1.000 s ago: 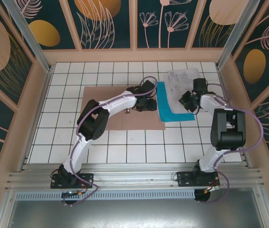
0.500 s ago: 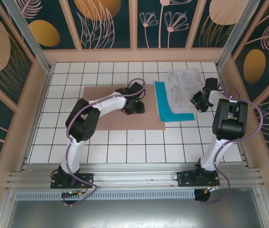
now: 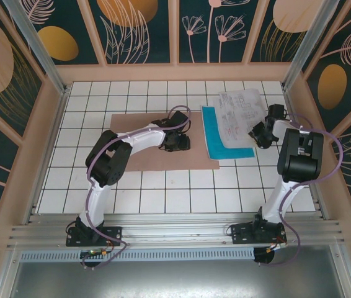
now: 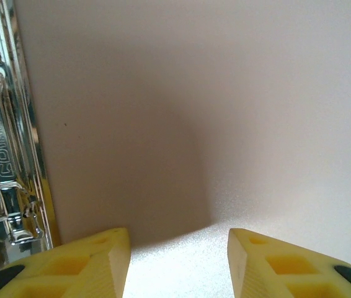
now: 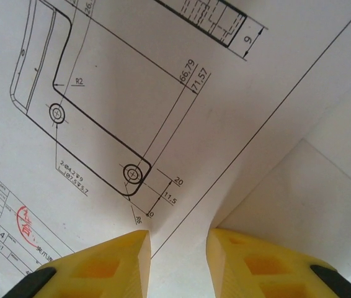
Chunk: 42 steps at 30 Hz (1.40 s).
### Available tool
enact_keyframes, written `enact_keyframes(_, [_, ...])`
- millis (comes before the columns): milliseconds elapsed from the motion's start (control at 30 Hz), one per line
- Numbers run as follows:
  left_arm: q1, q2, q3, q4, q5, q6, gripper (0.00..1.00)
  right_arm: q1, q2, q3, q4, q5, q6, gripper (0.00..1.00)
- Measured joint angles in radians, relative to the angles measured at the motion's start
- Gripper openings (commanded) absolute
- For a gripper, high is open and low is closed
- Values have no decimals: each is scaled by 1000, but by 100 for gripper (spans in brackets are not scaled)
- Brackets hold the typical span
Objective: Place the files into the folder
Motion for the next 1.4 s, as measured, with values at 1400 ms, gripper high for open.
enact_keyframes(1400, [161, -153, -155, 16, -102, -48, 53, 278, -160, -241, 129, -36, 151, 33])
